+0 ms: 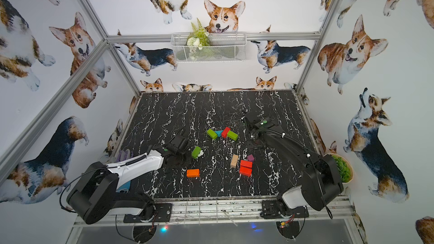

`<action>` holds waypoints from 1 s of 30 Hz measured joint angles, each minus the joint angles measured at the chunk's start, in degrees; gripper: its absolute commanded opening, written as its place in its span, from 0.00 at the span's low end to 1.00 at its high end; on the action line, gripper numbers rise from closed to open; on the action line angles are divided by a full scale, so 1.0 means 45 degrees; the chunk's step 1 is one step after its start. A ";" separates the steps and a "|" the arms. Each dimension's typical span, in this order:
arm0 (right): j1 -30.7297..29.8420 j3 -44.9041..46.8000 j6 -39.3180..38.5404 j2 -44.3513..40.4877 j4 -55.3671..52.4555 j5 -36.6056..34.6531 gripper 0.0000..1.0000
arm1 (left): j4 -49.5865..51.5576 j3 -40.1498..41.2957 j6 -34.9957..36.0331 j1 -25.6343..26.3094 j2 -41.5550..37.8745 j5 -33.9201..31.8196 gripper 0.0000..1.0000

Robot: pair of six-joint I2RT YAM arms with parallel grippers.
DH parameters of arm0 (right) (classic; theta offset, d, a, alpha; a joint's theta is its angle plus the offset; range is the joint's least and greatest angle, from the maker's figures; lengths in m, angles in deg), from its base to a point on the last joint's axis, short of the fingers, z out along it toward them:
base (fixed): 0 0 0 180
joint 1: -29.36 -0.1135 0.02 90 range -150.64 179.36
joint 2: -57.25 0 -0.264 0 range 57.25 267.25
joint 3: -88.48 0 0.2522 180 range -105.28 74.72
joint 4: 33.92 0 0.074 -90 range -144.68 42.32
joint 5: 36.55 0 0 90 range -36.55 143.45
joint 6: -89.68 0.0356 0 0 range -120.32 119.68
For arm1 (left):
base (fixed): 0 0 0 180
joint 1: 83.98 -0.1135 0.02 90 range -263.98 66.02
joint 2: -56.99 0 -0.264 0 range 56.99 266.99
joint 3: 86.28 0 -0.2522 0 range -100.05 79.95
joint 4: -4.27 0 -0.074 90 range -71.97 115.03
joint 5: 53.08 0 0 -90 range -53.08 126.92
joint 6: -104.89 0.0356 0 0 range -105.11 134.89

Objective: Assemble a heart with building blocks
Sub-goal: Assemble the building block at the center of the board.

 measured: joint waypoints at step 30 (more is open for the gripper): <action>0.0000 0.0180 0.0000 0.0083 0.0005 -0.0058 0.41 | -0.0894 -0.2477 0.0874 -0.0583 0.2696 0.0617 0.30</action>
